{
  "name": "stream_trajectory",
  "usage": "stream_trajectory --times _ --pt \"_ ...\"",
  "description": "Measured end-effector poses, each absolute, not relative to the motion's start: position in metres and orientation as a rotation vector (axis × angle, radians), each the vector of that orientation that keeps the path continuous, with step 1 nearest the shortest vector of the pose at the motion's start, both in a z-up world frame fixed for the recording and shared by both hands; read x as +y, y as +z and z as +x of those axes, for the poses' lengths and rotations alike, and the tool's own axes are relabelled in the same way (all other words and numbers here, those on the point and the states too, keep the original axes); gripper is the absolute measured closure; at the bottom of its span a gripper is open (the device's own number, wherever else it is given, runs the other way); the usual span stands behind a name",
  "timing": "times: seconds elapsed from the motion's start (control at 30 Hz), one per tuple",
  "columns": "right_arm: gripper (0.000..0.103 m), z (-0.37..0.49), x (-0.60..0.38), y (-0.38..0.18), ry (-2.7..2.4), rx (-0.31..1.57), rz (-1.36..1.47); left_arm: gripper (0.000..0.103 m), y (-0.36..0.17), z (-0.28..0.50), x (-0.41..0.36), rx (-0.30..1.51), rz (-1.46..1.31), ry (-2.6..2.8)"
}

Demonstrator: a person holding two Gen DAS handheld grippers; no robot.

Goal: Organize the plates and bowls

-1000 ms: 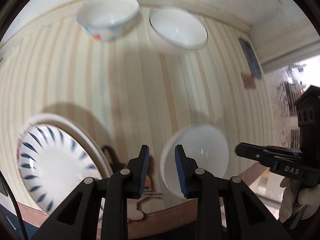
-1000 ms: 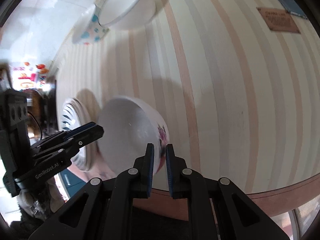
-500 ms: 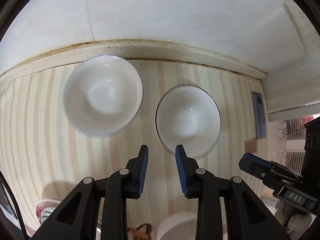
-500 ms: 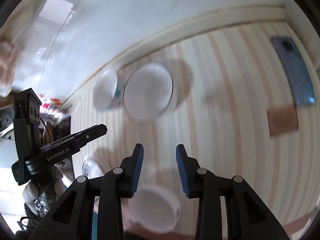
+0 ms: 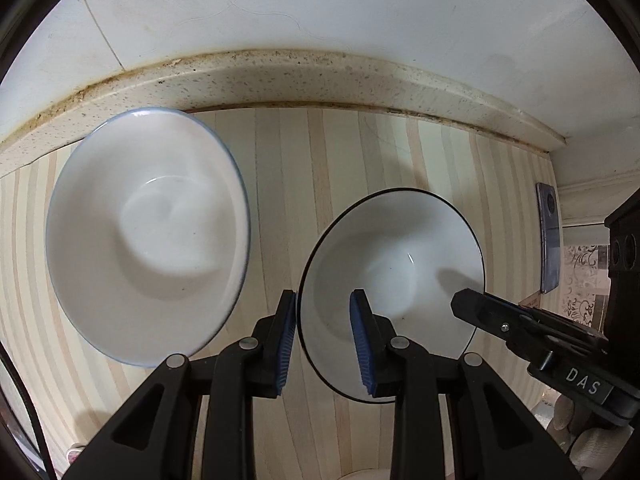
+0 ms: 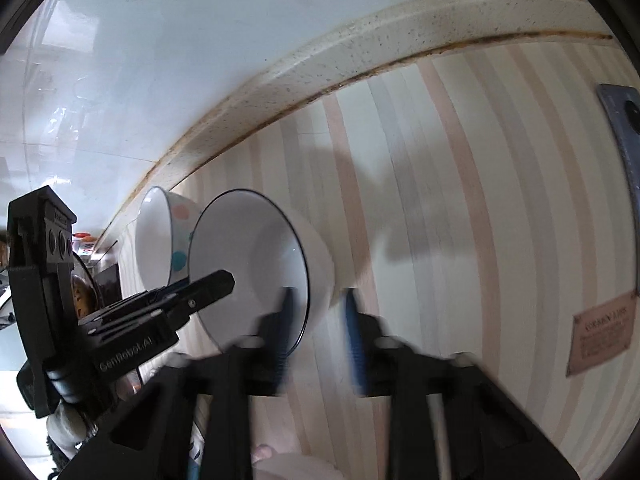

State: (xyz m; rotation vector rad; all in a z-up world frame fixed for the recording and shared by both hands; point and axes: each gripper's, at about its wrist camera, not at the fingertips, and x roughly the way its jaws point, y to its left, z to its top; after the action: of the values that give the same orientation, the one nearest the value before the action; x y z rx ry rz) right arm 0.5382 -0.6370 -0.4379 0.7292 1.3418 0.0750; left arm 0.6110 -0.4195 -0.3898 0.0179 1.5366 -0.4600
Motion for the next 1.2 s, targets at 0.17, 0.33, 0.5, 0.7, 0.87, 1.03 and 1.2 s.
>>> stream_trajectory --times 0.17,0.33,0.5,0.7,0.87,1.03,1.2 --pt "0.091 0.543 -0.630 -0.437 0.070 1.338 0.679 0.078 -0.388 0.608 -0.417 1.534 0.004 -0.461" --pt "0.091 0.541 -0.630 -0.433 0.077 1.338 0.664 0.078 -0.384 0.602 -0.419 1.510 0.022 -0.468" --pt "0.091 0.534 -0.630 -0.423 0.085 1.327 0.652 0.078 -0.370 0.592 -0.411 1.490 0.004 -0.480" --pt "0.091 0.513 -0.624 -0.402 0.094 1.308 0.640 0.078 -0.342 0.574 -0.401 1.447 -0.005 -0.511" --pt "0.091 0.483 -0.613 -0.381 0.095 1.287 0.641 0.078 -0.317 0.544 -0.391 1.411 0.029 -0.534" --pt "0.091 0.451 -0.597 -0.366 0.104 1.285 0.620 0.078 -0.305 0.511 -0.380 1.406 0.034 -0.550" --pt "0.091 0.409 -0.581 -0.358 0.106 1.288 0.618 0.078 -0.304 0.470 -0.369 1.417 0.049 -0.560"
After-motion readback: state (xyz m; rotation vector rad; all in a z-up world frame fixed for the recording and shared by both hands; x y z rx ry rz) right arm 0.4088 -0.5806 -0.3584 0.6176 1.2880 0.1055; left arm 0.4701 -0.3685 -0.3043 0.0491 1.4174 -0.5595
